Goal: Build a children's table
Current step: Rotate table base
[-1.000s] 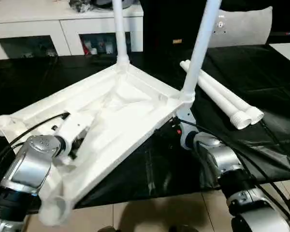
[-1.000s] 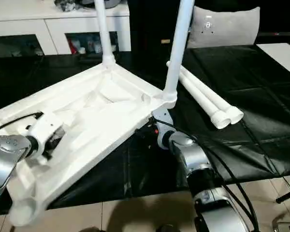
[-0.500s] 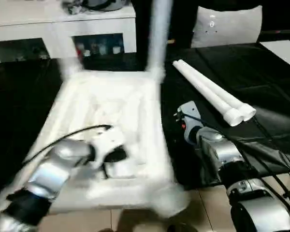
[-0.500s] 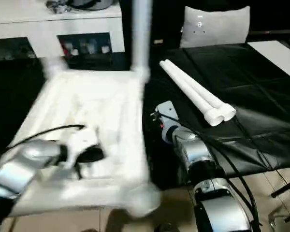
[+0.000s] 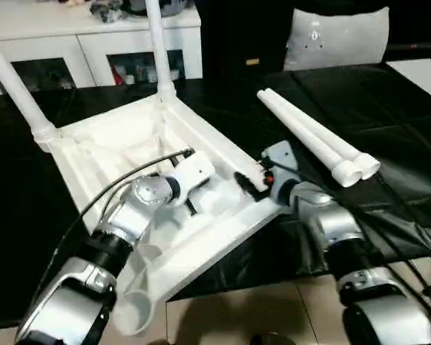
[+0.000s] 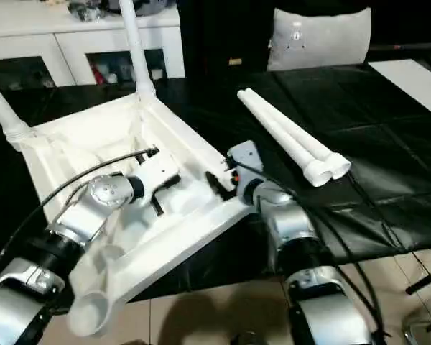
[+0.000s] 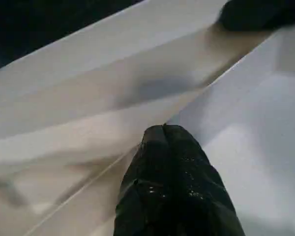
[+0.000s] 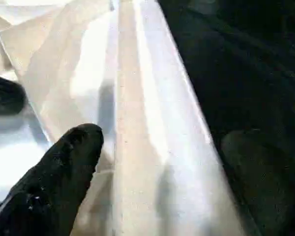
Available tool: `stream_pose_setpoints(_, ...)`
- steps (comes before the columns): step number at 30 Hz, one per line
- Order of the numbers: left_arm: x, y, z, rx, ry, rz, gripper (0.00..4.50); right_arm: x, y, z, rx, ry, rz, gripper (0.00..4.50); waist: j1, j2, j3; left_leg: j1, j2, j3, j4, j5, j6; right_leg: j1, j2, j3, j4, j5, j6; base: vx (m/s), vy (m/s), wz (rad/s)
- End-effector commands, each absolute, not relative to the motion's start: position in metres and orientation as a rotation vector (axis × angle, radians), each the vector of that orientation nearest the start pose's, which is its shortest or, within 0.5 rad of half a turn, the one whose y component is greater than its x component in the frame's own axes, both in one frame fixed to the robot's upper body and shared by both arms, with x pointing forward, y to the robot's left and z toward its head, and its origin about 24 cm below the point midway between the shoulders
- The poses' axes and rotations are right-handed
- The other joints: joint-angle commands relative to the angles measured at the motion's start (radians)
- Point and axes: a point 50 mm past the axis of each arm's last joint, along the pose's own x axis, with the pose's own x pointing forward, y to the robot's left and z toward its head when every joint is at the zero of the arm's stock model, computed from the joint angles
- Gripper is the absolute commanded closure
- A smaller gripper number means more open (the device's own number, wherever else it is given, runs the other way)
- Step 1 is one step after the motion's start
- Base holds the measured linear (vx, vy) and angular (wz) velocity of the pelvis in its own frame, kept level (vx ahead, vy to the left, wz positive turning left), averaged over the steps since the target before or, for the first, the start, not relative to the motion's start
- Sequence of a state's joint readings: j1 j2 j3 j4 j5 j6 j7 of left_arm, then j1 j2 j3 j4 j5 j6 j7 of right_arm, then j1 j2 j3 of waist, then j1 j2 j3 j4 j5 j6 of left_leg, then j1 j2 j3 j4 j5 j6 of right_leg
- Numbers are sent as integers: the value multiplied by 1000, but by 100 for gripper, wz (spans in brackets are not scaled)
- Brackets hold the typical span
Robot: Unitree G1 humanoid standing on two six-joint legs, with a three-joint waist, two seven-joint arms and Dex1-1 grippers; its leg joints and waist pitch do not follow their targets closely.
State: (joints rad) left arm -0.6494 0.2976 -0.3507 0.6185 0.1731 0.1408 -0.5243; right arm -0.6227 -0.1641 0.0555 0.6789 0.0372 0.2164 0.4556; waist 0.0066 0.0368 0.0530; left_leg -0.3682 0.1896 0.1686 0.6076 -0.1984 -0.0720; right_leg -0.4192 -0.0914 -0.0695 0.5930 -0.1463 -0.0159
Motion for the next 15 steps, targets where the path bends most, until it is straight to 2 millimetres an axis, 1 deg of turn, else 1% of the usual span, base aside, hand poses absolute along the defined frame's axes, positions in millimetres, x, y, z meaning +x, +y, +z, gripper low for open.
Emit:
stream_pose_setpoints(1, 352, 125, 54, 656, 299, -706, 446, 352, -132, 50, -114, 323, 512, 0, 5, 0, -77, -1, 17, -3, -72, -198, 42, 64, -38, 31, -66, -256, -200, 0, 0, 0)
stream_pose_setpoints(2, 352, 125, 54, 656, 299, -706, 446, 352, -132, 50, -114, 323, 512, 0, 6, -1, -77, -1, 17, -3, -72, -192, 47, 64, -38, 31, -66, -239, -208, 0, 0, 0)
stream_pose_setpoints(3, 352, 126, 53, 659, 295, -707, 446, 352, -134, 51, -111, 320, 507, 0, 5, -6, -77, -2, 19, -3, -72, -191, 49, 65, -39, 31, -64, -234, -213, 0, 0, 0)
stream_pose_setpoints(4, 352, 127, 52, 664, 291, -706, 446, 351, -135, 52, -110, 318, 504, 0, 7, -3, -78, -2, 19, -3, -71, -185, 53, 65, -40, 31, -62, -224, -220, 0, 0, 0)
stream_pose_setpoints(5, 350, 128, 52, 653, 279, -708, 446, 351, -137, 52, -111, 315, 498, 0, 7, -14, -77, -4, 19, -1, -71, -184, 59, 65, -40, 31, -64, -227, -219, 0, 0, 0)
stream_pose_setpoints(6, 350, 128, 52, 653, 279, -708, 446, 351, -137, 52, -111, 315, 498, 0, 11, -9, -76, -3, 20, -1, -71, -176, 61, 66, -42, 32, -62, -230, -219, 0, 0, 0)
stream_pose_setpoints(7, 348, 129, 53, 640, 266, -711, 446, 350, -139, 53, -113, 310, 491, 0, 10, -9, -76, -4, 20, -2, -71, -175, 61, 65, -43, 32, -62, -234, -219, 0, 0, 0)
stream_pose_setpoints(8, 346, 132, 56, 616, 248, -703, 446, 350, -141, 55, -116, 300, 486, 0, 10, -16, -76, -4, 21, 0, -72, -175, 62, 65, -43, 31, -64, -247, -217, 0, 0, 0)
stream_pose_setpoints(9, 345, 132, 57, 598, 243, -707, 446, 350, -142, 56, -118, 293, 483, 0, 12, -13, -76, -4, 23, -2, -72, -173, 60, 67, -46, 32, -61, -248, -219, 0, 0, 0)
stream_pose_setpoints(10, 341, 134, 60, 557, 229, -722, 429, 351, -145, 61, -120, 271, 471, 0, 12, -10, -74, -2, 24, -1, -73, -177, 59, 63, -45, 32, -63, -268, -216, 0, 0, 0)
stream_pose_setpoints(11, 339, 135, 62, 542, 222, -729, 429, 352, -146, 63, -121, 260, 465, 0, 12, -12, -73, -2, 26, -1, -74, -186, 55, 63, -46, 33, -63, -286, -213, 0, 0, 0)
stream_pose_setpoints(12, 337, 135, 64, 525, 215, -739, 408, 353, -148, 66, -121, 248, 457, 0, 12, -11, -71, 1, 24, 2, -74, -201, 54, 56, -41, 32, -69, -313, -203, 0, 0, 0)
stream_pose_setpoints(13, 332, 135, 69, 474, 198, -762, 405, 354, -151, 71, -116, 225, 444, 0, 12, -14, -71, 1, 25, 1, -75, -206, 51, 57, -44, 33, -68, -321, -201, 0, 0, 0)
stream_pose_setpoints(14, 327, 133, 73, 431, 183, -793, 405, 356, -155, 76, -114, 209, 425, 0, 14, -14, -70, 1, 26, 2, -75, -202, 49, 55, -43, 34, -68, -326, -200, 0, 0, 0)
stream_pose_setpoints(15, 327, 133, 73, 431, 183, -793, 399, 356, -155, 76, -114, 209, 425, 0, 17, -13, -71, 3, 27, 1, -75, -196, 46, 56, -45, 35, -64, -318, -202, 0, 0, 0)
